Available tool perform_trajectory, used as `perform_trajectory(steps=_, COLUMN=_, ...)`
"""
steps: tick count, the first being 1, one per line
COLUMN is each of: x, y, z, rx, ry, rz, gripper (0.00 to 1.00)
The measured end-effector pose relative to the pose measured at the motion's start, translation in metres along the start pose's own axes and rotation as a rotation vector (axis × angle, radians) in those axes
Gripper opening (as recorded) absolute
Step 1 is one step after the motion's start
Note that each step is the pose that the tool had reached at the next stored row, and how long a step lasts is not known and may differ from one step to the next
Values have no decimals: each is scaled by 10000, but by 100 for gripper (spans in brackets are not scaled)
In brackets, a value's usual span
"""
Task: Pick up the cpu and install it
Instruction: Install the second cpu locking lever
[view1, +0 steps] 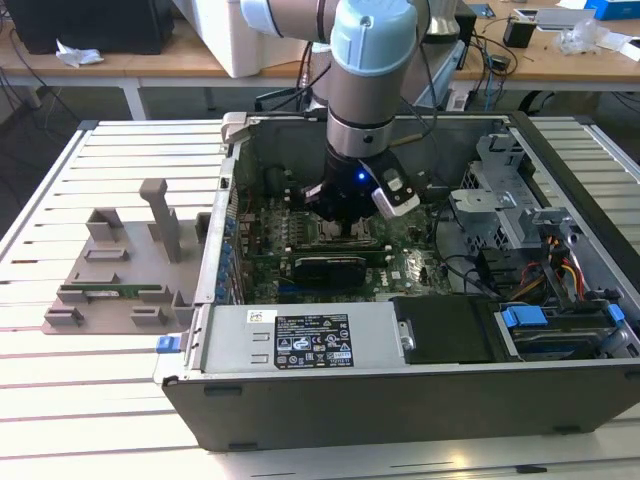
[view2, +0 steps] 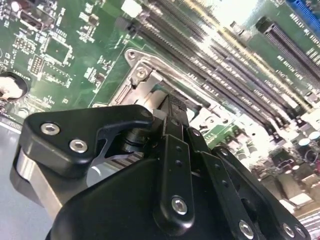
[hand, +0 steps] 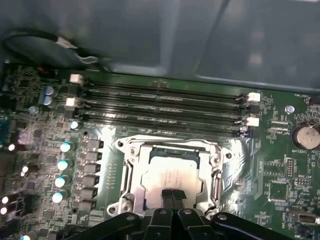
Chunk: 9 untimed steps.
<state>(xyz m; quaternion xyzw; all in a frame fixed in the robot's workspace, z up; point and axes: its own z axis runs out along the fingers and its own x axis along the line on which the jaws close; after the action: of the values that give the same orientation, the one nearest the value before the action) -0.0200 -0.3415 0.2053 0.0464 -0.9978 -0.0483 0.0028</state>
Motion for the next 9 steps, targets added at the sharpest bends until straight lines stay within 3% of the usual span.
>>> perform_trajectory(steps=1, x=-8, y=71, z=5, rx=218, ry=20, rz=3, gripper=11)
perform_trajectory(steps=4, x=-14, y=135, z=-45, rx=472, ry=44, rz=5, gripper=11)
perform_trajectory(steps=9, x=-16, y=171, z=-220, rx=497, ry=45, rz=5, gripper=11)
